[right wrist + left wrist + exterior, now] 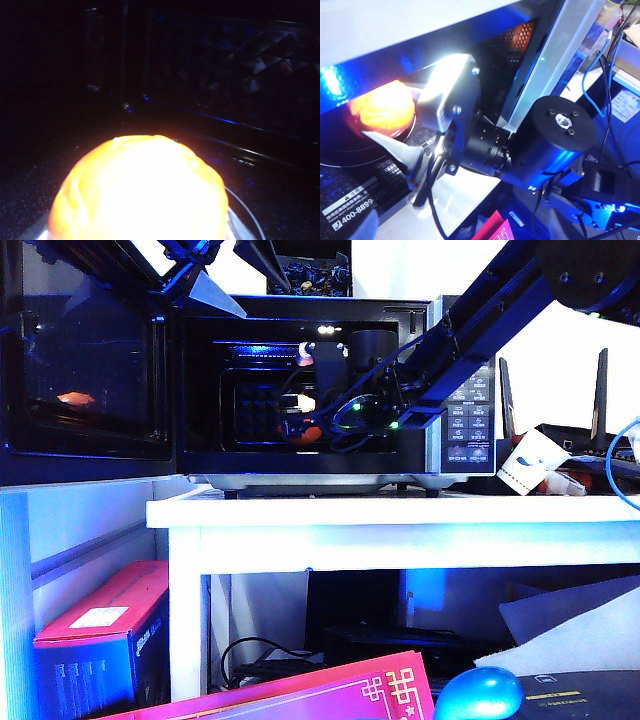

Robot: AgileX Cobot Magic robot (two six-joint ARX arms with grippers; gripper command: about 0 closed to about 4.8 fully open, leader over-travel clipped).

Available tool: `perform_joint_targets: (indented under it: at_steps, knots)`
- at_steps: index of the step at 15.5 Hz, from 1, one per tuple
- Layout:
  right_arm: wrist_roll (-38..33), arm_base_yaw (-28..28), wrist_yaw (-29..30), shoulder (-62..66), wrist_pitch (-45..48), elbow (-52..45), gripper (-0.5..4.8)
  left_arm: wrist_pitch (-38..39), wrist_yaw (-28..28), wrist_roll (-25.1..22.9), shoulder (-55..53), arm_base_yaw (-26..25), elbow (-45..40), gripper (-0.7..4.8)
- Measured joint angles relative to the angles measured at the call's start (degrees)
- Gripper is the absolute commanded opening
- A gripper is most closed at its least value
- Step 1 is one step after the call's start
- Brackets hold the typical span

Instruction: Open the microwave door, place the orange inside the microwave, then close the microwave door.

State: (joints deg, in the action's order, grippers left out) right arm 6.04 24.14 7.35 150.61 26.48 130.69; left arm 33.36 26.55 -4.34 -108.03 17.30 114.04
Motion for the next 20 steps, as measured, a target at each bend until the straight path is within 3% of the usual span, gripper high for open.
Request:
perform_joint_targets:
  at_steps: [11,12,13,14,20]
  knots:
    - [-0.15,0.0,0.22,5.86,-5.57,10.49,1.98,0.35,0.24,-0.17,0.02,0.0,0.04,4.79]
    - [-0.15,0.0,0.24,6.03,-5.46,10.54,2.35,0.37,0.24,-0.17,0.02,0.0,0.07,4.79]
    - [-0.15,0.0,0.22,6.27,-5.46,10.75,3.85,0.46,0.22,-0.2,0.02,0.0,0.07,4.79]
    - [-0.13,0.0,0.22,6.29,-5.57,10.75,4.79,0.46,0.24,-0.2,0.02,0.0,0.07,4.79]
    - [-0.04,0.02,1.42,6.27,-6.64,10.8,4.79,0.52,-0.11,-0.22,0.02,-0.07,0.04,4.79]
